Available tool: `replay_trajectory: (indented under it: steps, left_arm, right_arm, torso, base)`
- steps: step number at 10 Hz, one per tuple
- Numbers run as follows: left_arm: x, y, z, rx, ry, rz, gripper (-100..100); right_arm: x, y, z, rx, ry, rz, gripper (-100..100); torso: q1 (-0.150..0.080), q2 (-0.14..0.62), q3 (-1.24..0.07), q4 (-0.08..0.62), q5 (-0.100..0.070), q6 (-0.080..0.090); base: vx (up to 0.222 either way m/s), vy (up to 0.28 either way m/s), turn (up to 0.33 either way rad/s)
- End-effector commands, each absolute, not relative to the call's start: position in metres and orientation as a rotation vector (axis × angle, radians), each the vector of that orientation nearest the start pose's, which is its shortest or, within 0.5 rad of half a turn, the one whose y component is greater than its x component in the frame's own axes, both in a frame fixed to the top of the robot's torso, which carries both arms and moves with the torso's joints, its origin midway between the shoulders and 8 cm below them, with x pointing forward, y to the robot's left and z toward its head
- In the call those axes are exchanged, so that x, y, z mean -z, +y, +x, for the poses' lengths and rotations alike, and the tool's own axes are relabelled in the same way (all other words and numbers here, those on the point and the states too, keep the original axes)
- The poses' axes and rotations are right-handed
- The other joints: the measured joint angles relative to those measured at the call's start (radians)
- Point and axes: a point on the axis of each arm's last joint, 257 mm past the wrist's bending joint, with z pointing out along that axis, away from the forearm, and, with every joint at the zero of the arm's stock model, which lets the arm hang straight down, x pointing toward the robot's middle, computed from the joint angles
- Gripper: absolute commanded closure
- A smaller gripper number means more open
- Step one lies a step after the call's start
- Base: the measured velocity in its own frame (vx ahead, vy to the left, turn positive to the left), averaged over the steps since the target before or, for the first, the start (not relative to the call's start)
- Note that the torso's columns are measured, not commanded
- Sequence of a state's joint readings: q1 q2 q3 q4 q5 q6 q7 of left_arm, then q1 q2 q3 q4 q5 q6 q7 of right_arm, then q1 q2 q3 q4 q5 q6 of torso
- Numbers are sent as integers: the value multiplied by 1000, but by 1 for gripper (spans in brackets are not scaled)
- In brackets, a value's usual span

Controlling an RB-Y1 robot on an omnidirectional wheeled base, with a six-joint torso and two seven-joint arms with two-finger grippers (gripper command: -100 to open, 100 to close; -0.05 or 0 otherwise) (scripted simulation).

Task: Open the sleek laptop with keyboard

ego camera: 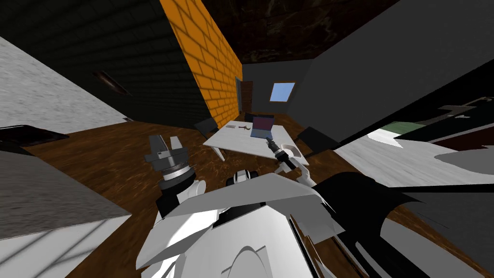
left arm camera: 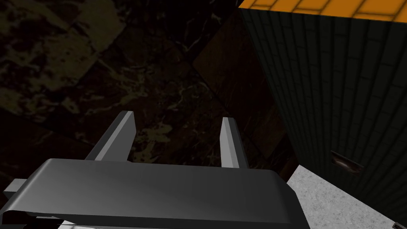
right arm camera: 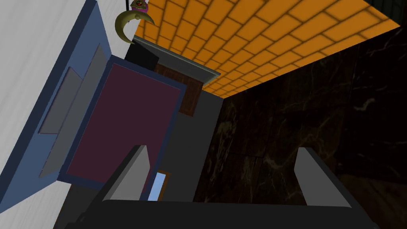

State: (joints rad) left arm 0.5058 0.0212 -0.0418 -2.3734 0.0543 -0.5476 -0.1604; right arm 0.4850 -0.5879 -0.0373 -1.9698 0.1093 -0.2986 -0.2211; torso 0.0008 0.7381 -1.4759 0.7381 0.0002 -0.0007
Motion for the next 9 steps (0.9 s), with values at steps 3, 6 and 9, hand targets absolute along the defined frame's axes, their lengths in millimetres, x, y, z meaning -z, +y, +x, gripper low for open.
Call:
replay_trajectory:
  steps: [3, 6, 9]
  left_arm:
    - [-71, 266, 315, 1255, 535, -521, 0]
    - [-71, 266, 315, 1255, 535, -521, 0]
    - [-71, 266, 315, 1255, 535, -521, 0]
  right_arm:
    - [214, -382, 404, -840, 1580, 695, -100]
    - [250, -429, 392, -654, 1711, 698, -100]
    - [275, -473, 379, -501, 1791, 722, -100]
  torso:
    - [-1, 0, 0, 0, 0, 2]
    - [-1, 0, 0, 0, 0, 0]
    - [-1, 0, 0, 0, 0, 1]
  base:
    - [11, 53, 335]
    - [30, 50, 239]
    - [30, 45, 358]
